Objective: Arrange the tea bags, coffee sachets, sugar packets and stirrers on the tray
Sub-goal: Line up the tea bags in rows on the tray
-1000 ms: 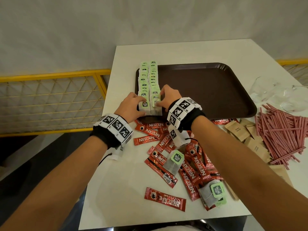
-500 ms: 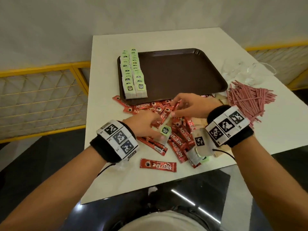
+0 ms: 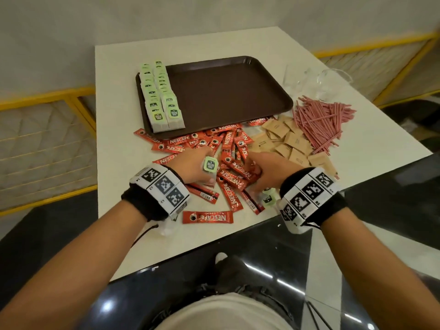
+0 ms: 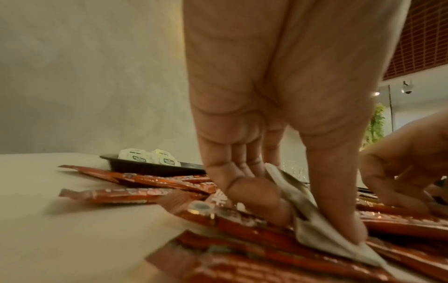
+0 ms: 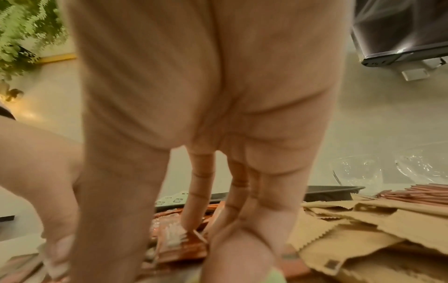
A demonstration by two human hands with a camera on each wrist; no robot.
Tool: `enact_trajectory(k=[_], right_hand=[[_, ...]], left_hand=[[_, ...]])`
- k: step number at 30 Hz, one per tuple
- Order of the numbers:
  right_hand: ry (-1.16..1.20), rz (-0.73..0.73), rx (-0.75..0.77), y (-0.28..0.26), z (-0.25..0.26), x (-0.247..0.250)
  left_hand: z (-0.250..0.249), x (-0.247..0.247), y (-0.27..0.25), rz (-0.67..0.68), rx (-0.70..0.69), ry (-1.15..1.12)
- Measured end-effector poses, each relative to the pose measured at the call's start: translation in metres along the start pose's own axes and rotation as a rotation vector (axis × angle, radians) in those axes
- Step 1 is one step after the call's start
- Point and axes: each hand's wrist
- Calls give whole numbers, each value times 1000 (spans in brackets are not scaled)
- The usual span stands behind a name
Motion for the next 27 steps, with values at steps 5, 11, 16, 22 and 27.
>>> enact_trajectory(k=[5, 11, 16, 22, 27], right_hand=[[72, -218, 26, 3, -9, 9], [-13, -41, -126, -6, -16, 14], [-28, -5, -108, 2, -7, 8], [-34, -40, -102, 4, -3, 10], [45, -14, -46, 6, -2, 15]], left_hand=[[6, 16, -4, -90, -10, -15], [-15, 24, -8, 109, -208, -31], [-23, 7, 6, 252, -285, 136], [-4, 21, 5, 150, -201, 89], [11, 35, -1, 25, -162, -45]])
Point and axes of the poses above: each hand's wrist, its own y-axis towards the middle knuckle, its own x-axis out of the back of the hand, z = x × y, and after that the axes turned 7 degrees about z, right-handed
